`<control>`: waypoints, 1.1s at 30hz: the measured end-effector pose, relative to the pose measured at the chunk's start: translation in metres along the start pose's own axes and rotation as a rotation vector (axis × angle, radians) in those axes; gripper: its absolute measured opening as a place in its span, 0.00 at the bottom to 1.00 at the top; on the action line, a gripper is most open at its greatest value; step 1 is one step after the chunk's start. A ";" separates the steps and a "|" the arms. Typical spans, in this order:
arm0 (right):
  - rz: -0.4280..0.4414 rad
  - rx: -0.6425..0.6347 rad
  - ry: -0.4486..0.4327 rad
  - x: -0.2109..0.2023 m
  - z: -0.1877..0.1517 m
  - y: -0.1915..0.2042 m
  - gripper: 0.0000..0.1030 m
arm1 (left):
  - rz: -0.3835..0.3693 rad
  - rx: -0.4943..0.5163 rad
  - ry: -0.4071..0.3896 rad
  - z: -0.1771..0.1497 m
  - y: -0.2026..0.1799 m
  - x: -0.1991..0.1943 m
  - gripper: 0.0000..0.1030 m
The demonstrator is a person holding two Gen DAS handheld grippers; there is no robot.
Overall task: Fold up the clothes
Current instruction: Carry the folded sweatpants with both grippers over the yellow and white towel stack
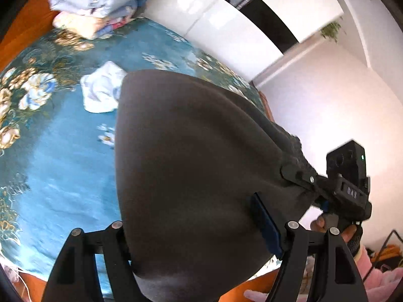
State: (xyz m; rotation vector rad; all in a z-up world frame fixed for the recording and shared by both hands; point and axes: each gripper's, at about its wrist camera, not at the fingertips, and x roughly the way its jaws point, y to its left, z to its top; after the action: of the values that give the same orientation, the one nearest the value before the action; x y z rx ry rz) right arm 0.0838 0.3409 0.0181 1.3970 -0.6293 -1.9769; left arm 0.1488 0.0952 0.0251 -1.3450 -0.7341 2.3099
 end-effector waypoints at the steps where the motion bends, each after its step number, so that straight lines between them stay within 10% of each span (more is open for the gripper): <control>1: 0.001 -0.010 -0.002 -0.014 -0.001 -0.008 0.59 | 0.007 0.012 0.012 -0.002 -0.013 0.005 0.75; 9: 0.039 0.096 -0.091 -0.084 -0.014 -0.065 0.59 | -0.025 0.151 0.068 0.006 -0.085 0.033 0.75; 21: -0.167 0.295 -0.264 -0.194 -0.048 -0.125 0.59 | -0.251 0.345 0.271 0.006 -0.184 0.130 0.75; 33: -0.134 0.418 -0.379 -0.310 -0.053 -0.263 0.59 | -0.228 0.493 0.329 -0.021 -0.337 0.253 0.75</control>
State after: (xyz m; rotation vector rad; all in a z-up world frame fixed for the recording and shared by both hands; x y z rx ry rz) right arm 0.1510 0.7453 0.0191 1.3275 -1.2057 -2.3359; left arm 0.0642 0.5080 0.0452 -1.2811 -0.1812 1.8599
